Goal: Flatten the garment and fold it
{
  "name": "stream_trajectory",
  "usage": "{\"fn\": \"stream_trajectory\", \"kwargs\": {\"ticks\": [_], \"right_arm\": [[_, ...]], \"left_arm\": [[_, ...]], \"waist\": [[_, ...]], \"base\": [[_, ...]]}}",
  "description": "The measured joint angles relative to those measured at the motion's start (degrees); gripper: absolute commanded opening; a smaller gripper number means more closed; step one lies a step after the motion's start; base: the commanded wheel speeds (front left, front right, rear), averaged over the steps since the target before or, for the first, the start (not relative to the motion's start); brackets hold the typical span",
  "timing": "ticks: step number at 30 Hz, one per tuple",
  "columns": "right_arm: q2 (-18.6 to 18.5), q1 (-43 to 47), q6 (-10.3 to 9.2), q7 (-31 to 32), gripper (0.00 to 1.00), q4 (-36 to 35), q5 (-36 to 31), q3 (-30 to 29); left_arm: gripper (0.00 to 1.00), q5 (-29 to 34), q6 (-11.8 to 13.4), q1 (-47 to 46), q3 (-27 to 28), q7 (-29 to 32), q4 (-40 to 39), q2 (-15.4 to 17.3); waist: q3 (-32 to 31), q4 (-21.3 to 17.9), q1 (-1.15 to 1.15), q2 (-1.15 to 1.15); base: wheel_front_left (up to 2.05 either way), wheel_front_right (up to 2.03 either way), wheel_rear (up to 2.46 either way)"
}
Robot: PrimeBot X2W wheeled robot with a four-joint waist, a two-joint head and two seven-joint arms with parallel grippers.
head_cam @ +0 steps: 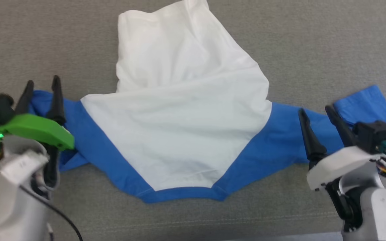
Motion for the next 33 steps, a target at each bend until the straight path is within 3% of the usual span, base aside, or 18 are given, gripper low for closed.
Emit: {"fn": "stream_trajectory", "kwargs": {"ticks": [2,5,11,16,22,23,25,33], "right_arm": [[0.0,-2.1,0.0,0.6,1.0,1.2,-2.2,-0.1],[-0.5,-5.6,0.0,1.8,1.0,4.0,-3.4,0.1],[-3.7,-14.4,0.0,6.0,1.0,14.4,-4.1,0.8],[-5.2,-21.6,0.0,10.4,1.0,24.0,-3.7,1.5],[-6.6,-27.1,0.01,18.4,1.0,33.2,-3.8,2.5],[-6.9,-28.1,0.02,19.8,0.51,33.9,-3.8,2.5],[-7.6,-30.1,0.02,21.8,0.0,34.7,-4.5,2.8],[-11.4,-35.2,0.03,20.0,0.0,35.0,-10.4,-1.5]], "left_arm": [[1.0,0.5,-0.1,2.2,0.1,-6.2,-1.7,-2.4],[1.0,2.6,0.3,5.0,-0.2,-9.2,-4.4,-5.5],[1.0,7.8,0.2,7.2,1.1,-9.8,-10.9,-11.6],[1.0,11.8,-2.1,8.5,3.5,-10.0,-14.0,-16.6],[1.0,14.9,-4.9,9.3,6.5,-10.0,-14.6,-19.6],[1.0,15.5,-5.4,9.4,7.0,-10.0,-14.6,-20.0],[1.0,16.2,-6.0,9.4,7.6,-10.0,-14.6,-20.4],[1.0,17.2,-7.8,9.3,9.0,-10.0,-14.3,-21.6]], "waist": [[-0.6,1.0,0.0,0.0],[-1.2,2.6,0.0,0.0],[-1.5,6.0,0.0,0.0],[-0.6,8.7,0.0,0.0],[1.4,11.1,0.0,0.0],[1.7,11.4,0.0,0.0],[2.2,12.0,0.0,0.0],[4.3,14.0,0.0,0.0]], "base": [[0.0,0.0,0.0],[0.0,0.0,0.0],[0.0,0.0,0.0],[0.0,0.0,0.0],[0.0,0.0,0.0],[0.0,0.0,0.0],[0.0,0.0,0.0],[0.0,0.0,0.0]]}}
